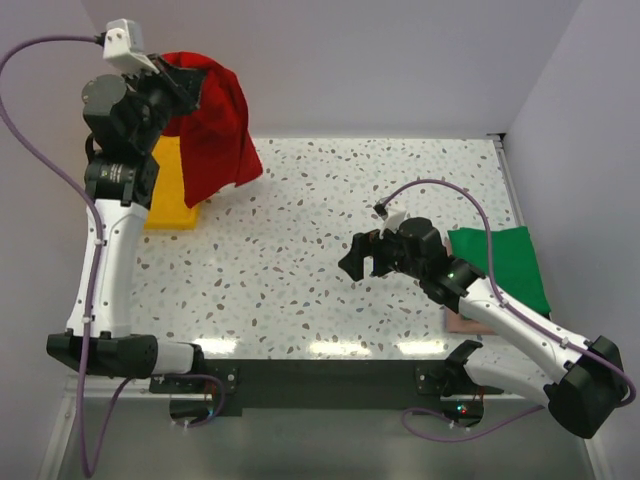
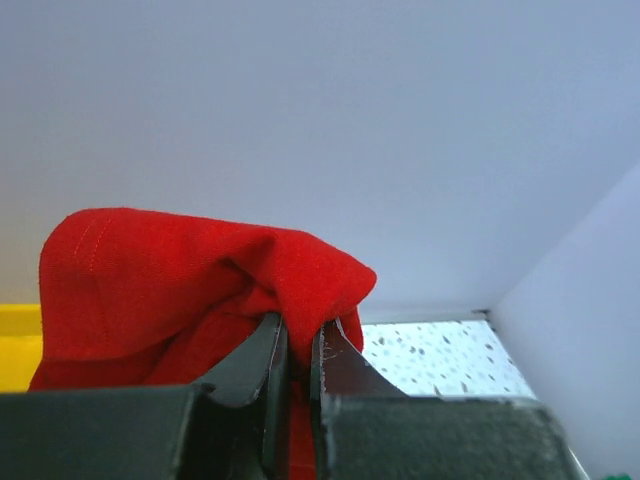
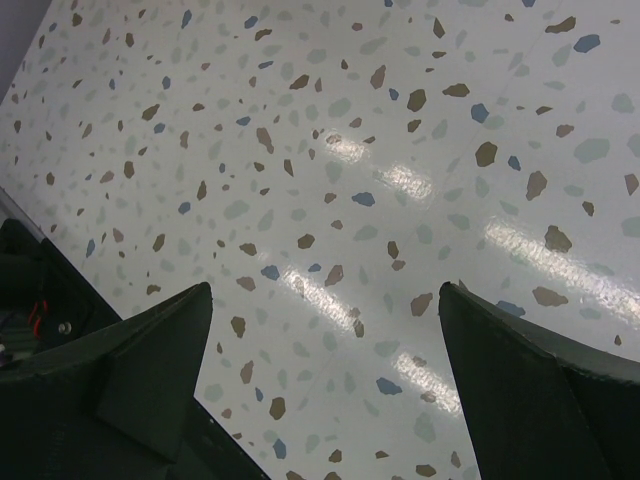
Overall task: Fold and stack the t-shirts
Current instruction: Move the tshirt to the center of the board
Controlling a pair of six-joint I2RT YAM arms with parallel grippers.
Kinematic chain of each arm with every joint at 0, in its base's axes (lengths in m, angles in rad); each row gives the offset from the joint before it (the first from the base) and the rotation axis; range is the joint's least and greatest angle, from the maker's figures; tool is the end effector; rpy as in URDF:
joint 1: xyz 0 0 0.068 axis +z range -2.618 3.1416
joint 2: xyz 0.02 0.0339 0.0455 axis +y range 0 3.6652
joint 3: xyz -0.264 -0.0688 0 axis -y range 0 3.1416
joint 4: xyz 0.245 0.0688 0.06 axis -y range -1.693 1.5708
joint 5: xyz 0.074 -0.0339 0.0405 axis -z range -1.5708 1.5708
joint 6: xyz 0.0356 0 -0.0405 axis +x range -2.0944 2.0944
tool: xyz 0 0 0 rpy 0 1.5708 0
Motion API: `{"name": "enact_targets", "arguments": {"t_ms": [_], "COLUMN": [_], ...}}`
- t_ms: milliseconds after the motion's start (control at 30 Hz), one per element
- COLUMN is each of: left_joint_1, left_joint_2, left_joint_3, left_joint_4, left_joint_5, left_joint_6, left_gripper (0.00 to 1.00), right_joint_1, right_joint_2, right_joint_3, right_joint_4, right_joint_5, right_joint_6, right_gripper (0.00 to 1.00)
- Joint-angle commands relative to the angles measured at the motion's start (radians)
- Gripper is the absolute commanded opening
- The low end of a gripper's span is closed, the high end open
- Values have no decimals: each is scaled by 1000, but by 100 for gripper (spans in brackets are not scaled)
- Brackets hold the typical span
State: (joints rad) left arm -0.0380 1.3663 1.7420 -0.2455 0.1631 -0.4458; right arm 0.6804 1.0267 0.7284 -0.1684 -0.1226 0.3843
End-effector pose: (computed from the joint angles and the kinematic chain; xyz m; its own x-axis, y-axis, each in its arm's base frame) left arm 0.2801 -0.0164 0.5319 0.0315 -0.4270 -0.9037 0.2349 0.8820 -0.4085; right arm 0.1782 0.1498 0.2755 -0.5902 0.0011 -0.8073 -0.5264 0.7576 0.3858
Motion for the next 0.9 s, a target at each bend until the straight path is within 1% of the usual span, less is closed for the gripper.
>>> {"name": "enact_targets", "arguments": {"t_ms": [0, 67, 233, 267, 300, 367, 400, 467, 500, 567, 600, 667, 700, 733, 767, 833, 867], "left_joint_1": [-103, -149, -299, -322, -368, -417, -462, -491, -506, -510, -511, -510, -504, -496, -488, -432, -407], "left_joint_2": [-3, 7, 94, 117, 166, 218, 275, 329, 368, 384, 373, 346, 309, 292, 275, 232, 220], "left_joint_3": [-79, -151, -281, -307, -312, -331, -328, -308, -306, -326, -338, -372, -380, -397, -407, -433, -462], "left_joint_4": [78, 95, 186, 198, 206, 224, 230, 215, 219, 224, 230, 216, 178, 152, 129, 74, 52], "left_joint_5": [88, 84, 104, 110, 115, 131, 148, 182, 202, 233, 227, 153, 109, 2, -43, -123, -141], "left_joint_6": [-17, -27, -80, -88, -96, -103, -97, -96, -99, -114, -119, -107, -94, -94, -97, -126, -155], "left_gripper": [0, 0, 0, 2, 6, 14, 27, 33, 37, 41, 47, 50, 50, 51, 51, 49, 48], "right_joint_1": [-1, -1, -2, 1, -1, -1, 1, -1, -1, -1, -1, -1, -1, 1, -1, -1, 1], "right_joint_2": [-11, -11, -5, -4, -4, -7, -5, -7, -8, -5, -1, 9, 13, 27, 33, 58, 68], "right_joint_3": [0, 0, -1, 0, -1, -3, -3, -4, -6, -7, -7, -6, -4, -1, 3, 11, 22], "right_joint_4": [29, 27, 23, 24, 23, 20, 18, 17, 15, 13, 12, 7, 4, 3, 3, 0, -2], "right_joint_5": [12, 21, 55, 64, 73, 103, 107, 120, 138, 147, 161, 175, 181, 190, 196, 207, 212], "right_joint_6": [2, 4, 5, 7, 7, 8, 8, 13, 14, 14, 18, 22, 24, 25, 28, 28, 25], "right_gripper": [99, 99, 99, 99, 99, 99, 99, 98, 99, 99, 99, 99, 99, 99, 99, 99, 99]}}
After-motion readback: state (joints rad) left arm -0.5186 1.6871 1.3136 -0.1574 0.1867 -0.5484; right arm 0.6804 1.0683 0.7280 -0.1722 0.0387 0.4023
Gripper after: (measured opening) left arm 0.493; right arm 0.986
